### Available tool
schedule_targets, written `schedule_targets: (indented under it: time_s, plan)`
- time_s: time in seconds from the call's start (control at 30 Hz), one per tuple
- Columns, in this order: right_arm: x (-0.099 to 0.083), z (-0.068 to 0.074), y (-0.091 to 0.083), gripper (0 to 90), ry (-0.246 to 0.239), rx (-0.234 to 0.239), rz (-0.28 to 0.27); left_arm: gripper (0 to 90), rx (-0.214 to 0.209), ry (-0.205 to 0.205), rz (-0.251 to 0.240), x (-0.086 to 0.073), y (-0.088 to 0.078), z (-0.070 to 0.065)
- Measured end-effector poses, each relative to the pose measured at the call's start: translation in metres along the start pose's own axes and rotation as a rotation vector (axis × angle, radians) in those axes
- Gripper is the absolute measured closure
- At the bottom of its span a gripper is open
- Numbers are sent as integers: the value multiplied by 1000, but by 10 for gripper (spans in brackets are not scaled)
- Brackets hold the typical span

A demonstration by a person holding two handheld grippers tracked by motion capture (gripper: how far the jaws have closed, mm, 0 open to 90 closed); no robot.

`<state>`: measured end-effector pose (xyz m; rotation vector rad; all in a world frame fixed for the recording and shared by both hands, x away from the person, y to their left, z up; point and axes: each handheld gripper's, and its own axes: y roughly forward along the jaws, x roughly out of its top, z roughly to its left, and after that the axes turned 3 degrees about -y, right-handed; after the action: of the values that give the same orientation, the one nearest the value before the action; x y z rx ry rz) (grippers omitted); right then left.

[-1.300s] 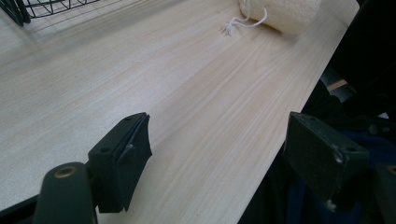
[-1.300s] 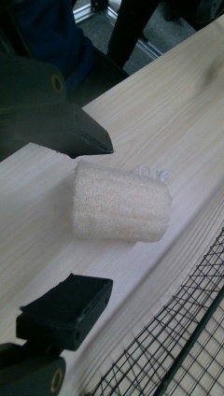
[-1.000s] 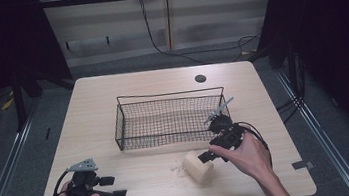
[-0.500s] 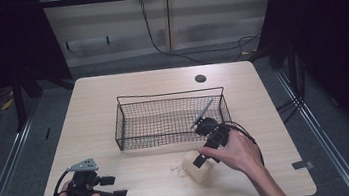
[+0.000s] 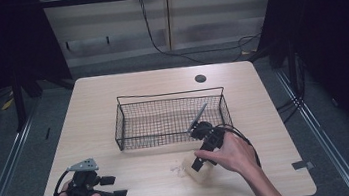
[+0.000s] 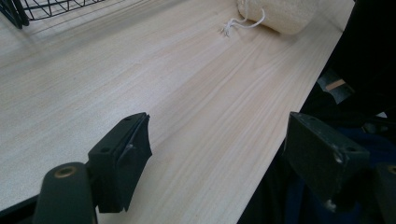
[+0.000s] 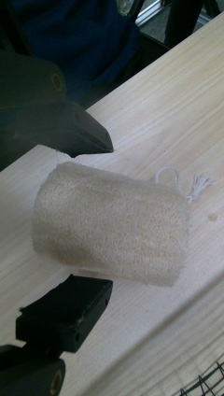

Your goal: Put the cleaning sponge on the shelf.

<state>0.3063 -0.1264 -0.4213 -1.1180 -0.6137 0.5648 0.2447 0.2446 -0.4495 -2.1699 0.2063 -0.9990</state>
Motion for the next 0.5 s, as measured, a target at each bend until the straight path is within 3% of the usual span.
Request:
schedule_targets:
  time_s: [0.13, 0.5]
  plan:
    - [2, 0, 7, 281, -7, 7, 37, 224, 1, 0, 2, 0, 0, 0]
    - [6, -1, 20, 280, 9, 5, 69, 223, 4, -1, 2, 0, 0, 0]
